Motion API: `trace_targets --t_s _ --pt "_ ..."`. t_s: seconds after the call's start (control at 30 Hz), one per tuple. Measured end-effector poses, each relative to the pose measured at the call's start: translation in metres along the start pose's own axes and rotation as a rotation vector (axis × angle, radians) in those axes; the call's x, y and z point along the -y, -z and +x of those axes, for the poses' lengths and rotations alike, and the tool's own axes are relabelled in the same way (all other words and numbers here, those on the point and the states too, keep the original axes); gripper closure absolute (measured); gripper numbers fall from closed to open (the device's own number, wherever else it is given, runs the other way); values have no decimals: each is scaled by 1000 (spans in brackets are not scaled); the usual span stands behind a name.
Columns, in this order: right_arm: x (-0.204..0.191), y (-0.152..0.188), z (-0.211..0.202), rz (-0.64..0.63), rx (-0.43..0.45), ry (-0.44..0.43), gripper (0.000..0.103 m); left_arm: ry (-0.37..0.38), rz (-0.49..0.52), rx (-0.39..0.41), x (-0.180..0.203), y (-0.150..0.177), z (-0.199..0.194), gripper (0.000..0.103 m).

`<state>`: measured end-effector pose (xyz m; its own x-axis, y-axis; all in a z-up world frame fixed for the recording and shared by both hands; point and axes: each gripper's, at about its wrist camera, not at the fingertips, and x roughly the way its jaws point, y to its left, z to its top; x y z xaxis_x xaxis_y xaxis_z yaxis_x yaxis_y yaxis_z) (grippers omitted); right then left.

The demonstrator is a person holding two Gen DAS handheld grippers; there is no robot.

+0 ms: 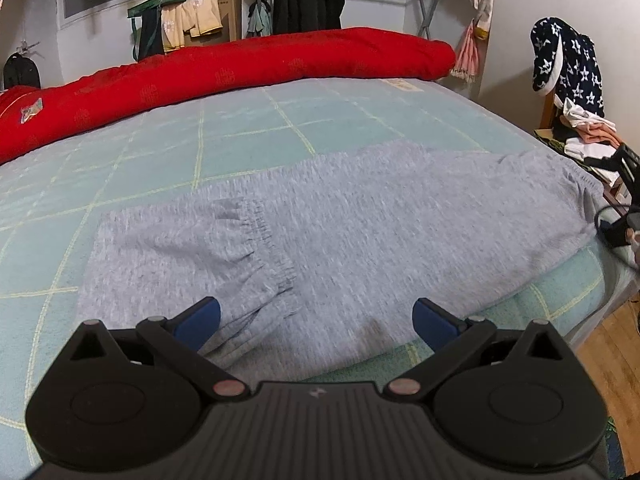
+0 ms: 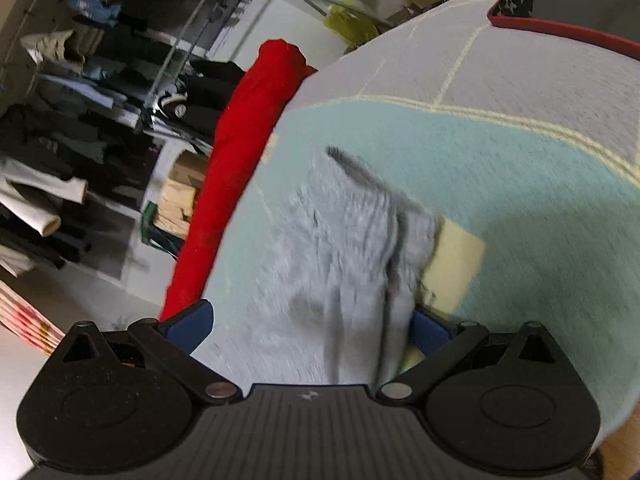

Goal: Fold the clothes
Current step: 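Close the right gripper on the ribbed cuffs of the sweatpants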

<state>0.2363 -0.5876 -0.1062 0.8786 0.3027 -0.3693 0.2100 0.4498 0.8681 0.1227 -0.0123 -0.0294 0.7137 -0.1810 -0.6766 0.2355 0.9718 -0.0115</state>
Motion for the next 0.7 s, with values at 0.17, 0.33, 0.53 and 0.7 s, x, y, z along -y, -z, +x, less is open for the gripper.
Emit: trace_targets --t_s 0.17,0.33,0.53,0.7 --pt "5 -19 16 31 8 -24 0 13 -1 -2 1 2 0 1" --pt "3 -5 9 -4 6 -51 0 19 -3 -3 0 5 0 1" --pt "-5 -15 26 -12 14 -72 0 23 13 19 3 1 -4 1" --pt "10 -28 41 47 34 -173 0 22 0 25 0 4 -7 1"
